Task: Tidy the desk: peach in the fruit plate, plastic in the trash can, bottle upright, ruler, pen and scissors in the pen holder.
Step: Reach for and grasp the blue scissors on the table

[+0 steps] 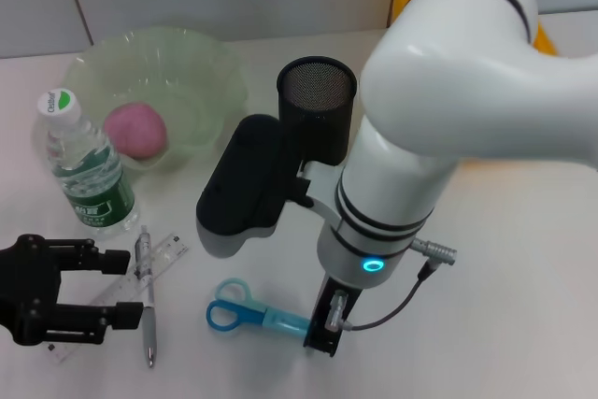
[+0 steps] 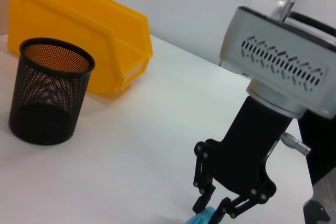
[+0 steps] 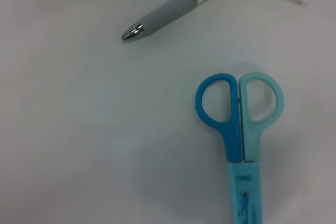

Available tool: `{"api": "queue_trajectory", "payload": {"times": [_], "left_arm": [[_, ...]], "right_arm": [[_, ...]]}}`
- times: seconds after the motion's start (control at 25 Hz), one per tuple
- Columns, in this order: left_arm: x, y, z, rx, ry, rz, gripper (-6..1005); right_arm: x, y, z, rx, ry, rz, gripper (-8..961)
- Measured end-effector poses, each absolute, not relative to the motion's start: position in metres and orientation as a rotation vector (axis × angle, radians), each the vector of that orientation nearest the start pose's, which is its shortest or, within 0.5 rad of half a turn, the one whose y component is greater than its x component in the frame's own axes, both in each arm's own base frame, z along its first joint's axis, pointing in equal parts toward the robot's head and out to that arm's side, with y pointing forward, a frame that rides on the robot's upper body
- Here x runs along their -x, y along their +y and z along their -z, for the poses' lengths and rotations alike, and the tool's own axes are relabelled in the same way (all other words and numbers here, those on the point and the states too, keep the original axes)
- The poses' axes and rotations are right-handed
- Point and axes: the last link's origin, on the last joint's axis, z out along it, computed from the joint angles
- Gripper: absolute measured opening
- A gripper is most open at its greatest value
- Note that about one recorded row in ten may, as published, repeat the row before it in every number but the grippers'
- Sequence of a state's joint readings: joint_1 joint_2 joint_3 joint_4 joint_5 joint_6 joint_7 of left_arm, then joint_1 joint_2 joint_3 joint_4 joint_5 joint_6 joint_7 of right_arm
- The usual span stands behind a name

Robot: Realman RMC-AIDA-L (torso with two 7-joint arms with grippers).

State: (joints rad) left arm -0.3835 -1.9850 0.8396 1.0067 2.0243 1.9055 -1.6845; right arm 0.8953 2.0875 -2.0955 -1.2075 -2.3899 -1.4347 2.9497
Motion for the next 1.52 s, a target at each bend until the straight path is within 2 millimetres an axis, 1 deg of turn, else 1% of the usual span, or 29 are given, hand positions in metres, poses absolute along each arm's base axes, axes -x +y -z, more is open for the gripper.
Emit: {"api": "queue_trajectory", "payload": {"times": [0.08,0.2,0.28,0.48,1.0,1.52], "left_arm": [[0.267,0.281,-0.065,2.985,-0.732,0.479,756],[0.267,0.281,-0.066,2.979,-0.732,0.484,756],[0.267,0.281,-0.066,2.976,-0.732,0.486,756],[0.266,0.283,-0.068,2.975,-0.731,0.485,756],[0.265,0.282,-0.068,2.983,-0.732,0.489,755],[0.264,0.281,-0.069,2.989,-0.734,0.499,755]], "right_arm": [[-0.099,0.294,0.119,2.814,0.6,0.861,172],[-0.098,0.294,0.114,2.82,0.615,0.824,170],[-0.1,0.293,0.106,2.821,0.637,0.774,168],[-0.105,0.293,0.097,2.823,0.68,0.71,164],[-0.106,0.29,0.096,2.829,0.676,0.73,161],[-0.111,0.293,0.1,2.82,0.693,0.813,147]]}}
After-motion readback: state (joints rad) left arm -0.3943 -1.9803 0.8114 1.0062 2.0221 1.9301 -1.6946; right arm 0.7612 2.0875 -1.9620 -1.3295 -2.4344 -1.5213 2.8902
